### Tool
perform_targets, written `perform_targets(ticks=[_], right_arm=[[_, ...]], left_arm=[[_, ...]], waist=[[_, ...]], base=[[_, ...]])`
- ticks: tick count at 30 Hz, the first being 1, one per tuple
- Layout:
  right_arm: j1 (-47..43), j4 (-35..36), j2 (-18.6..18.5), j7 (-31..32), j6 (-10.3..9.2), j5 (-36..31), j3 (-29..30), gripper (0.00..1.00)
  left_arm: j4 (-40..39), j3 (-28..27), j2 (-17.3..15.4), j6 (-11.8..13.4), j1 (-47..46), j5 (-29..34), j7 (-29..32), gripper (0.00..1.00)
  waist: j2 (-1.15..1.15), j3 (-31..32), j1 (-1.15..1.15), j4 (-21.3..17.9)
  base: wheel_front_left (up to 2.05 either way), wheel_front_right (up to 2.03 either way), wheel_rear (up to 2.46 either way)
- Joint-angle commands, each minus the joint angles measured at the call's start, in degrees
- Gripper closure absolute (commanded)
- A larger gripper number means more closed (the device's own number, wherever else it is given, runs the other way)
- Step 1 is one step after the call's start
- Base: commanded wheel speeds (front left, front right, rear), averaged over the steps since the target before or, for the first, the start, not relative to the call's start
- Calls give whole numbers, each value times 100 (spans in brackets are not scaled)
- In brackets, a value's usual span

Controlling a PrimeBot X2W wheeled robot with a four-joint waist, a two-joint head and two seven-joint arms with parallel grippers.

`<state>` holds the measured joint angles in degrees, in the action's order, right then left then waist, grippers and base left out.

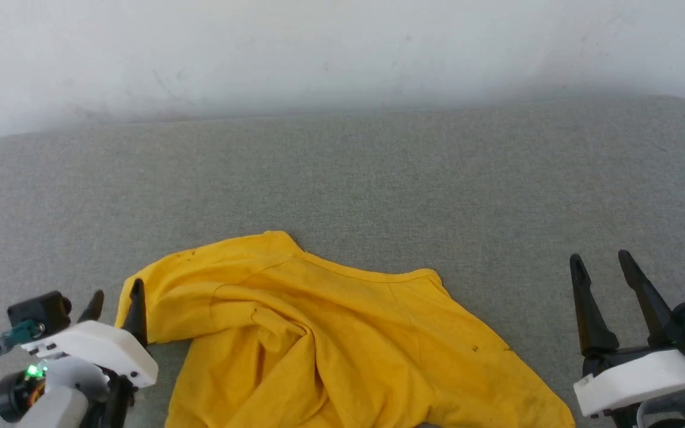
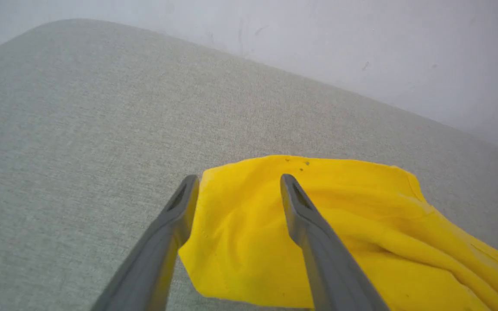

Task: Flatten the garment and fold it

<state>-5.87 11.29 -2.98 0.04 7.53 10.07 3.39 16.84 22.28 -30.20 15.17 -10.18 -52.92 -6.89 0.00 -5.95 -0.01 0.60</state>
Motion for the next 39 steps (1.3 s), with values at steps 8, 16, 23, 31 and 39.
perform_targets(ticks=[8,16,23,31,39], right_arm=[[-141,230,11,112,-4,-64,48,0],[22,338,11,132,-4,-82,60,0],[168,293,11,104,-4,-81,-8,0],[276,151,11,34,-4,-30,-1,0],[225,14,11,367,-4,-125,-146,0]], left_arm=[[-846,128,-894,-42,-322,-38,1349,0],[-350,419,-1145,-639,-1109,-492,2825,0],[267,881,-1157,-941,-1527,-424,3668,0],[789,1433,-853,-1250,-1684,-154,3972,10],[1251,1419,-544,-1268,-1619,-182,3571,100]], waist=[[0,-65,1,119],[0,-500,1,32],[0,-738,1,-108],[0,-869,1,-265],[0,-685,1,-341]], base=[[0,0,0],[0,0,0],[0,0,0],[0,0,0],[0,0,0]])
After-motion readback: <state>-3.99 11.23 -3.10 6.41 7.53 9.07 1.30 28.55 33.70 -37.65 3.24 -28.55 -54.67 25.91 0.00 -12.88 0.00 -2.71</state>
